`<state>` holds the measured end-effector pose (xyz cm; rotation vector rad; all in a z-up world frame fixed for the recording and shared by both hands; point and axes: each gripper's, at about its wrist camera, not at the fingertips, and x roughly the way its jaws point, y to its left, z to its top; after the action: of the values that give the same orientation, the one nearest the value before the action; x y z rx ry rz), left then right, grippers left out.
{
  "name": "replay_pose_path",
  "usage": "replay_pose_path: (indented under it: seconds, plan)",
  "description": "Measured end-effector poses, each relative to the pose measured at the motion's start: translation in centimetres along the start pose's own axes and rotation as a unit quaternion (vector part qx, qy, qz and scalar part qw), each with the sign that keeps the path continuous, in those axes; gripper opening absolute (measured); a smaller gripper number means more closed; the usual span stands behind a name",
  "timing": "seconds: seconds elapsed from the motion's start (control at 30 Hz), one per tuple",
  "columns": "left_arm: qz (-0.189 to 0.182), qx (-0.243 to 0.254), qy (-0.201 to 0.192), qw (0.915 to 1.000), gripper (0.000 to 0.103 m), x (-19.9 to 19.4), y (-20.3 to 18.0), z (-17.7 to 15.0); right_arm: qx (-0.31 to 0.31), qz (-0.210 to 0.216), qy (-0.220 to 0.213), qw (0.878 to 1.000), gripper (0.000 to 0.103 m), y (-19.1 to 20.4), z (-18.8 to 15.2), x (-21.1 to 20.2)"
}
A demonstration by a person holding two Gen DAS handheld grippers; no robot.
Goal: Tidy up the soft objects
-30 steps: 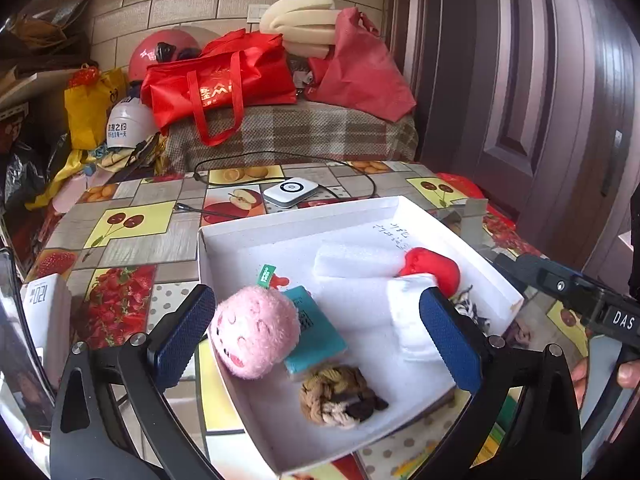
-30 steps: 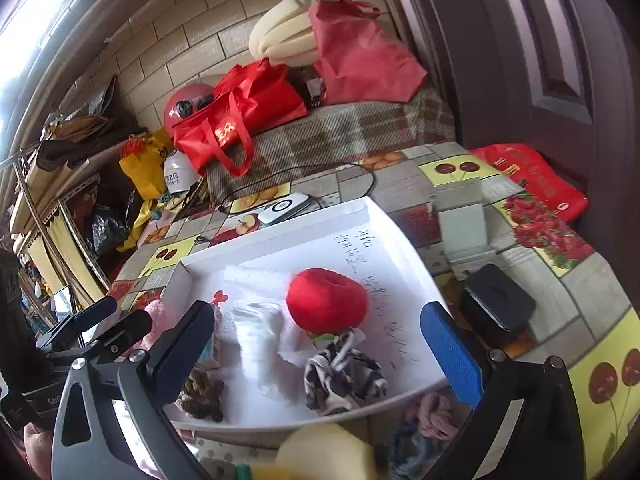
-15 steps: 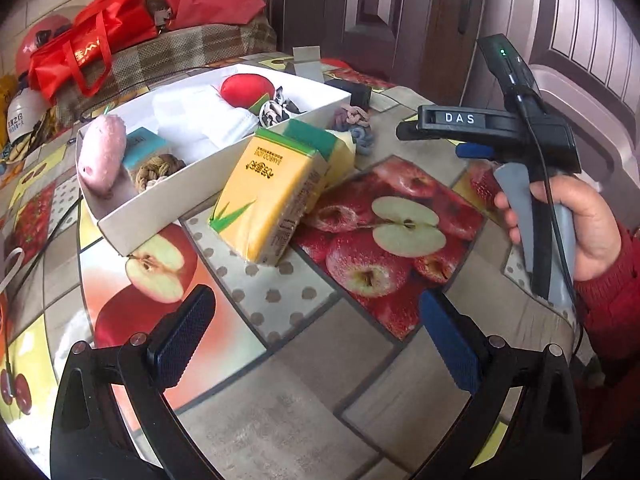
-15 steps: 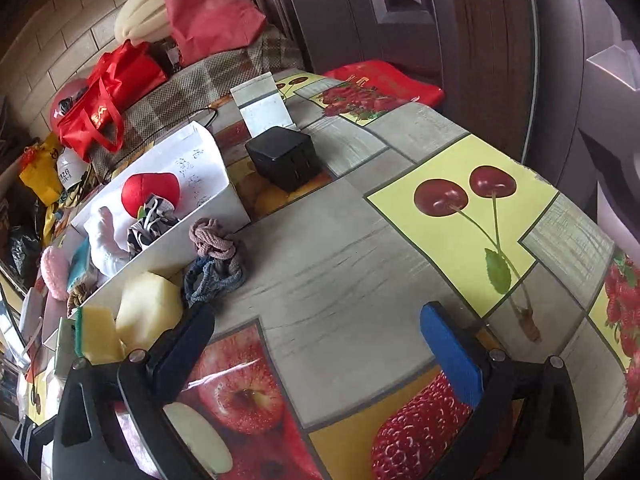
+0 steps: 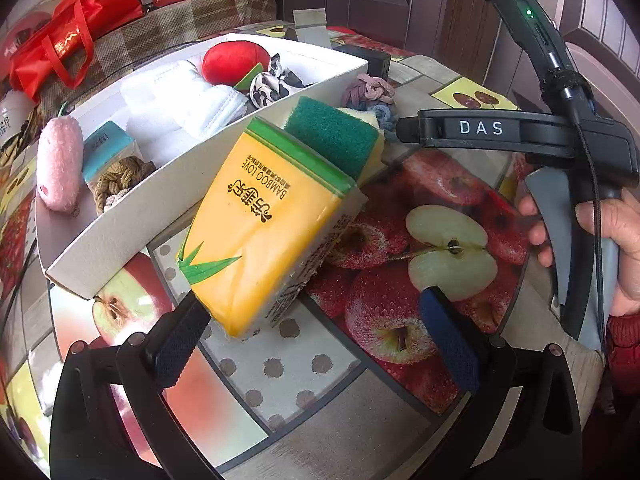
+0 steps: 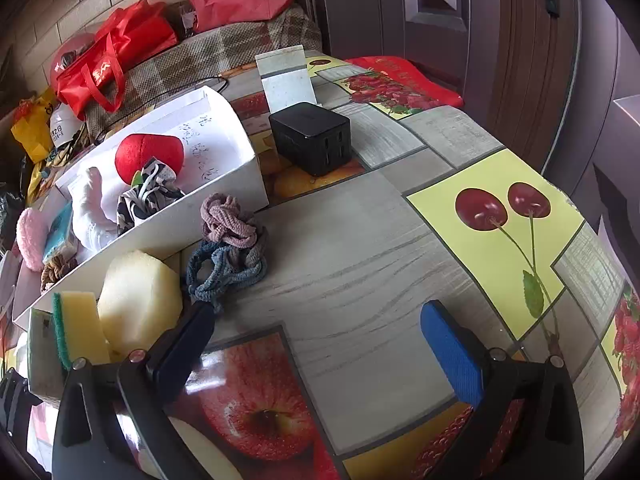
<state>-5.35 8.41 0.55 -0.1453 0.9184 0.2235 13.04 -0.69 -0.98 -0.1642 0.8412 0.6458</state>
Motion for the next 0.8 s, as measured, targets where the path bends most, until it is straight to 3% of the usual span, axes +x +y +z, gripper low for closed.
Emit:
replay_pose_path:
  seconds: [0.8]
  plan:
    - [-0.001, 0.0, 0.0, 1.0, 0.103, -0.04, -0.02, -0.07, 0.005, 0.007, -0.004, 1.0, 0.103, 0.01, -0.03, -0.1]
